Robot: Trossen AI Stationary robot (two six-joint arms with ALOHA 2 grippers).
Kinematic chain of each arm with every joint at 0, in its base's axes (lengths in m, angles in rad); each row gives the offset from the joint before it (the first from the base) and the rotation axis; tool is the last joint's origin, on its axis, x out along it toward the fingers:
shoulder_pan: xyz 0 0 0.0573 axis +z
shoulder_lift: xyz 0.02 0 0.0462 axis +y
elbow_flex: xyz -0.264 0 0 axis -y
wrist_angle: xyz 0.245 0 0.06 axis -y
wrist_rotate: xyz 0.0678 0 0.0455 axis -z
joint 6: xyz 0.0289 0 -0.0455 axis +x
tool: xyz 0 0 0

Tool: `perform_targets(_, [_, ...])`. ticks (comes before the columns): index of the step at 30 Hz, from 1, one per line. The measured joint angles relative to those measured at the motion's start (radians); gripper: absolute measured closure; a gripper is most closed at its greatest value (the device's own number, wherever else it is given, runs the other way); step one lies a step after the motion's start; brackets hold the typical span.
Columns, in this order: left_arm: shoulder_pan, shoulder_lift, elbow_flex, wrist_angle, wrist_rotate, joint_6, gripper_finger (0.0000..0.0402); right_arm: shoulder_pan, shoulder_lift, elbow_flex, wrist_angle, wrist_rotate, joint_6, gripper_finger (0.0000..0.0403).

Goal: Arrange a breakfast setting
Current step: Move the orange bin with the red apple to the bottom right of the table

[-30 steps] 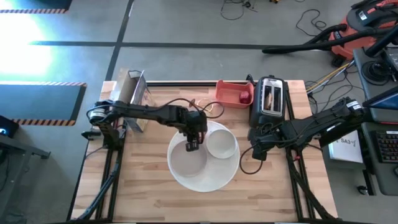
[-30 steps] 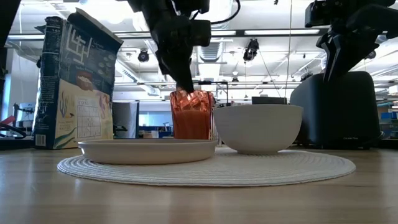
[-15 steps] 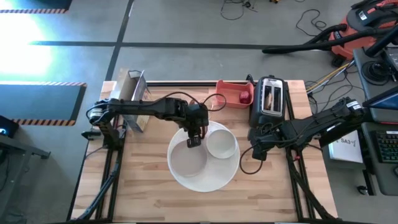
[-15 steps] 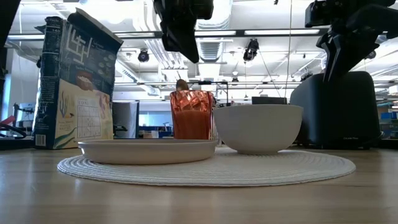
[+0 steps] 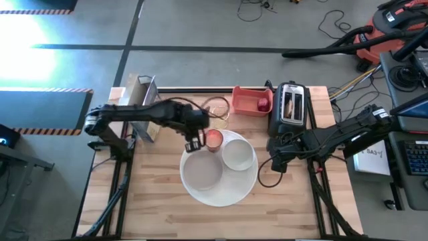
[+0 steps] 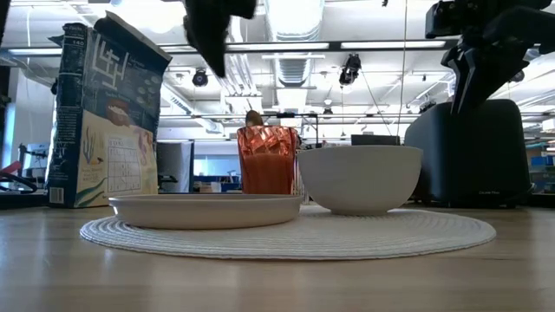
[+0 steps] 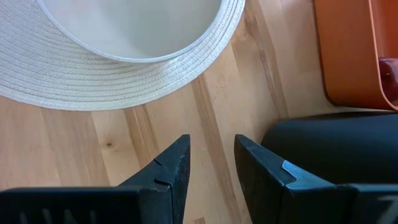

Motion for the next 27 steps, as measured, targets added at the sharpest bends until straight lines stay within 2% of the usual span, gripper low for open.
perform_targets(4, [-0.016, -0.13, -0.095, 0.031, -0.013, -0.08, 0.0379, 0.0, 0.0, 0.0, 0.002, 0.0, 0.009, 0.0287])
perform_targets(8, [-0.055, -0.303, -0.286, 0.16, -0.057, -0.207, 0.0379, 0.0, 0.0, 0.0, 0.003, 0.007, 0.007, 0.0287])
perform_targets(12, [-0.107, -0.469, -0.533, 0.515, -0.075, -0.287, 0.0379, 0.0, 0.0, 0.0, 0.005, 0.008, -0.003, 0.0287])
perform_targets(16, [-0.136, -0.553, -0.755, 0.931, 0.004, -0.307, 0.0379, 0.0, 0.0, 0.0, 0.011, 0.008, -0.003, 0.0287])
perform_targets(18, [-0.137, -0.566, -0.832, 1.07, 0.044, -0.307, 0.0375, 0.0, 0.0, 0.0, 0.027, 0.008, -0.001, 0.0287])
perform_targets(20, [-0.135, -0.569, -0.887, 1.126, 0.08, -0.303, 0.0367, 0.0, 0.0, 0.0, 0.045, 0.008, 0.01, 0.0287])
perform_targets(27, [-0.131, -0.546, -0.95, 1.111, 0.073, -0.201, 0.0302, 0.0, 0.0, -0.002, 0.114, 0.038, 0.059, 0.0287])
